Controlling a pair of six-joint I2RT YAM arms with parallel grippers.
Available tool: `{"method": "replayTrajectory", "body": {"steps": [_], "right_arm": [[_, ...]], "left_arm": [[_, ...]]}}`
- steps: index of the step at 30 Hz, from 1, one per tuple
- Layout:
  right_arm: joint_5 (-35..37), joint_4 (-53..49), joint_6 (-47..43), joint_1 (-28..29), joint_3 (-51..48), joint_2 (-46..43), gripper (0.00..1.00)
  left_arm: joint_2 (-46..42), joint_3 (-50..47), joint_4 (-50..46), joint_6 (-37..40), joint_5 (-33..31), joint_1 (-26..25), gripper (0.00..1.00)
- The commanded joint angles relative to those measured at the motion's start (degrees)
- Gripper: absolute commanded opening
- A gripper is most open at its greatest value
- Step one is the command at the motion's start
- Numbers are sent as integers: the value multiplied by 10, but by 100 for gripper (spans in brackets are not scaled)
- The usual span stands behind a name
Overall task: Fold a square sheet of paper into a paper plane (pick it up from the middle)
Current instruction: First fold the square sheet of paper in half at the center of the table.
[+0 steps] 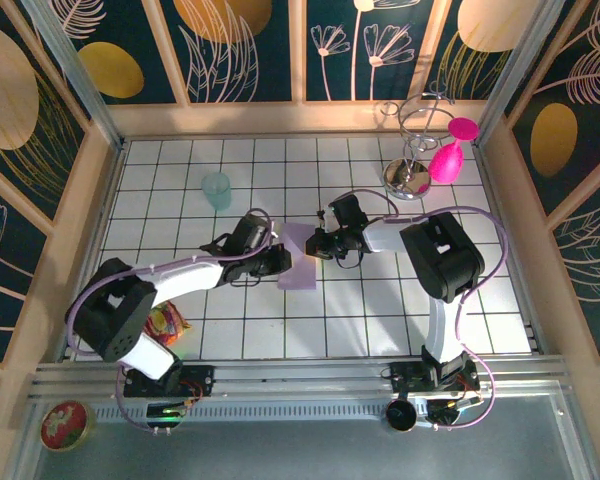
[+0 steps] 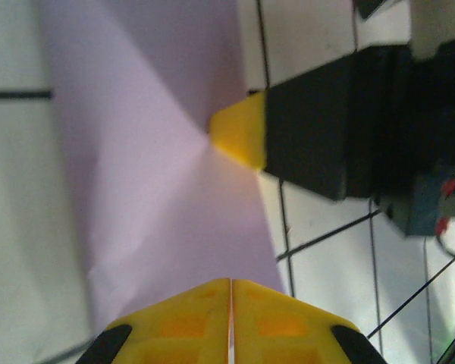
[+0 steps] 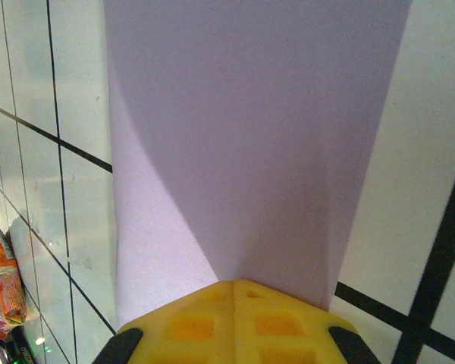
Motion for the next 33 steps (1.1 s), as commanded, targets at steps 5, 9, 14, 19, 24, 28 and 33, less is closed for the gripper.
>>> {"method": "replayTrajectory", "body": {"steps": [5, 9, 14, 19, 24, 28, 33], "right_arm": [[149, -94, -6, -18, -37, 73, 0], [154, -96, -6, -19, -34, 78, 0], [160, -95, -2, -22, -35, 85, 0], [163, -90, -2, -24, -34, 88, 0], [157, -82, -10, -25, -35, 88, 0], [136, -86, -60, -30, -21, 78, 0], [91, -126, -186, -56, 32, 52, 1]], "left_arm": [[76, 4, 25, -22, 35, -12, 9], [76, -29, 17, -25, 36, -16, 9], [56, -83, -6, -31, 34, -21, 8], [20, -135, -19, -42, 32, -26, 8], [-11, -144, -34, -43, 12, -26, 9], [-47, -99, -39, -41, -24, -25, 10], [-57, -42, 7, -43, -42, 1, 17]]}}
